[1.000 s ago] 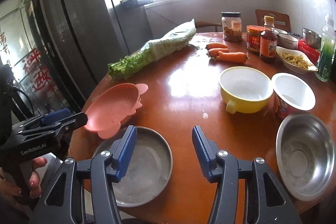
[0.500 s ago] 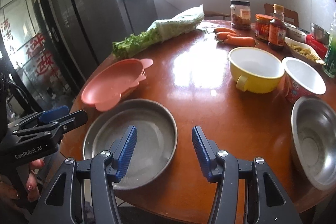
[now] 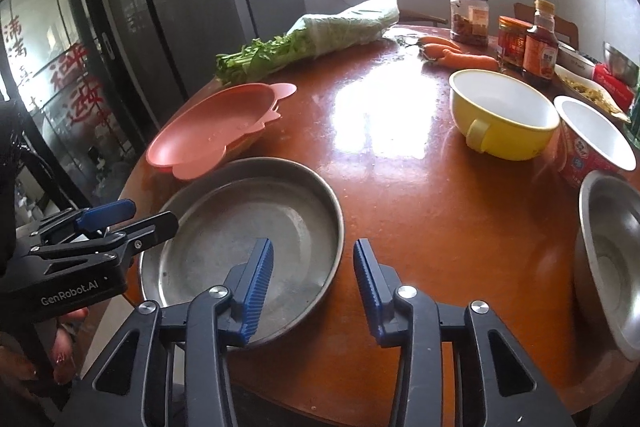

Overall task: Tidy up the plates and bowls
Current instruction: 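Close the left gripper on the rim of the silver tray, then carry the silver tray with the left gripper over the pink pig plate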

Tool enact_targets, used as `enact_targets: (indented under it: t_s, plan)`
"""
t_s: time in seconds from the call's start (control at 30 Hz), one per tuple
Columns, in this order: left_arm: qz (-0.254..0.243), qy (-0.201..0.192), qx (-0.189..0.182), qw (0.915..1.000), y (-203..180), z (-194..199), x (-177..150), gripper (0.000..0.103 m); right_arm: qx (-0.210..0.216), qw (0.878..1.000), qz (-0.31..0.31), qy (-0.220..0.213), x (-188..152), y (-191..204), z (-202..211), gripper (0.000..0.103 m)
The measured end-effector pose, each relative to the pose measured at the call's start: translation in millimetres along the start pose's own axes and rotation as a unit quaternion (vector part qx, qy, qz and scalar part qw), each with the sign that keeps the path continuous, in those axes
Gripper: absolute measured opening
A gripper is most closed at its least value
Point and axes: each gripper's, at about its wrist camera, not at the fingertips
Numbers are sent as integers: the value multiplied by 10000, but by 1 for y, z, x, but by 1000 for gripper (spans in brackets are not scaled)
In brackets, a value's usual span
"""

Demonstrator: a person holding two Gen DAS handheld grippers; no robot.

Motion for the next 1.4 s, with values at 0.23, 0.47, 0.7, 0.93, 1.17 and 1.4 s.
enact_targets:
  t_s: [0.23,0.47,0.7,0.93,1.17,1.4]
  plan:
    - [-54,67,50,10000,-7,-8,-3,69,-8,10000,28,39,-2,-1,-4,29]
    - [-191,-61,4,9998,-21,-7,-6,44,39,9998,167,56,-3,2,-4,27]
    - [-335,-97,-18,9994,-37,-6,-11,37,-72,9997,227,65,-4,-2,-1,26]
    - [-499,-77,-138,9986,-54,-6,-14,37,-233,9995,200,-1,-12,-16,7,26]
    - [-647,-96,-288,9974,-75,-6,-14,37,-440,9990,119,-31,-18,-30,16,25]
    - [-765,-138,-410,9961,-90,-5,-11,37,-513,9986,-89,-106,-20,-46,26,25]
Point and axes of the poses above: each gripper's, at about its wrist camera, not at the fingertips, and z roughly against the way its jaws point, y to its left, x to its top, and after that the axes turned 3 degrees about -x, right-handed
